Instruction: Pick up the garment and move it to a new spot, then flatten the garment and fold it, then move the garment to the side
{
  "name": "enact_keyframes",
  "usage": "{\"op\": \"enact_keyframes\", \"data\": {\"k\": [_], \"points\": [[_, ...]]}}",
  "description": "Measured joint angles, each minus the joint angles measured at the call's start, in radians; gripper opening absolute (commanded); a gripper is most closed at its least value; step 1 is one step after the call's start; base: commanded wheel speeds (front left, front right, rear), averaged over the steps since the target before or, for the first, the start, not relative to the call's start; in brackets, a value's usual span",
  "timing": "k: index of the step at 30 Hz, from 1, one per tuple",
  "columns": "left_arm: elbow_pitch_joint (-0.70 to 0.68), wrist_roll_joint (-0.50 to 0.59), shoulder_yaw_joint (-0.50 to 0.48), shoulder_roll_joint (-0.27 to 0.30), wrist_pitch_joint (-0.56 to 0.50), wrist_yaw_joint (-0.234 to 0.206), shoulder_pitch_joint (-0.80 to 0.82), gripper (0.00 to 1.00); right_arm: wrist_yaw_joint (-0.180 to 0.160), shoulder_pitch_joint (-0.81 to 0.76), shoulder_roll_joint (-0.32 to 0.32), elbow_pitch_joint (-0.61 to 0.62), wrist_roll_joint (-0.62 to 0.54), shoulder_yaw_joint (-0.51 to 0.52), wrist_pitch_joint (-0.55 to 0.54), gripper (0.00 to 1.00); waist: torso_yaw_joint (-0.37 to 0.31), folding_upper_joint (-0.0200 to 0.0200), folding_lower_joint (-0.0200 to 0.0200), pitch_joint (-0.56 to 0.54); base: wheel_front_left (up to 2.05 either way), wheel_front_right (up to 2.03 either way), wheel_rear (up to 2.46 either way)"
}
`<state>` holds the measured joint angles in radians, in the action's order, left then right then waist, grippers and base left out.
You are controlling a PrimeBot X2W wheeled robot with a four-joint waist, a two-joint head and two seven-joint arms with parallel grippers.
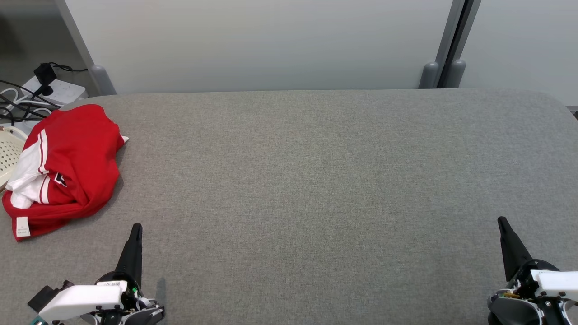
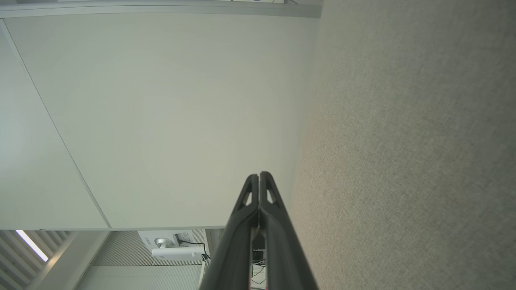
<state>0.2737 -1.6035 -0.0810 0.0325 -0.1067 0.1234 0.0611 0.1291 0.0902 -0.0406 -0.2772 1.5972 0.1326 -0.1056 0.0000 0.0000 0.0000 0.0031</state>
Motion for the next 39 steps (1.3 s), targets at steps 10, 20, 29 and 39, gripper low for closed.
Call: {"op": "enact_keyframes", "data": {"k": [10, 20, 29, 39], "points": [[0.000, 0.000, 0.000, 0.000, 0.000, 0.000, 0.000, 0.00, 0.000, 0.000, 0.000, 0.000, 0.000, 0.000, 0.000, 0.00, 0.000, 0.0000, 0.0000, 0.000, 0.00, 0.00, 0.00], [0.000, 0.000, 0.000, 0.000, 0.000, 0.000, 0.000, 0.00, 0.000, 0.000, 0.000, 0.000, 0.000, 0.000, 0.000, 0.00, 0.000, 0.0000, 0.0001, 0.000, 0.00, 0.00, 0.00], [0.000, 0.000, 0.000, 0.000, 0.000, 0.000, 0.000, 0.00, 0.000, 0.000, 0.000, 0.000, 0.000, 0.000, 0.000, 0.00, 0.000, 0.0000, 0.0000, 0.000, 0.00, 0.00, 0.00], [0.080, 0.000, 0.004, -0.031, 0.002, -0.002, -0.068, 1.00, 0.000, -0.062, 0.030, -0.076, -0.001, -0.010, 0.000, 1.00, 0.000, 0.0000, 0.0000, 0.004, 0.00, 0.00, 0.00]]}}
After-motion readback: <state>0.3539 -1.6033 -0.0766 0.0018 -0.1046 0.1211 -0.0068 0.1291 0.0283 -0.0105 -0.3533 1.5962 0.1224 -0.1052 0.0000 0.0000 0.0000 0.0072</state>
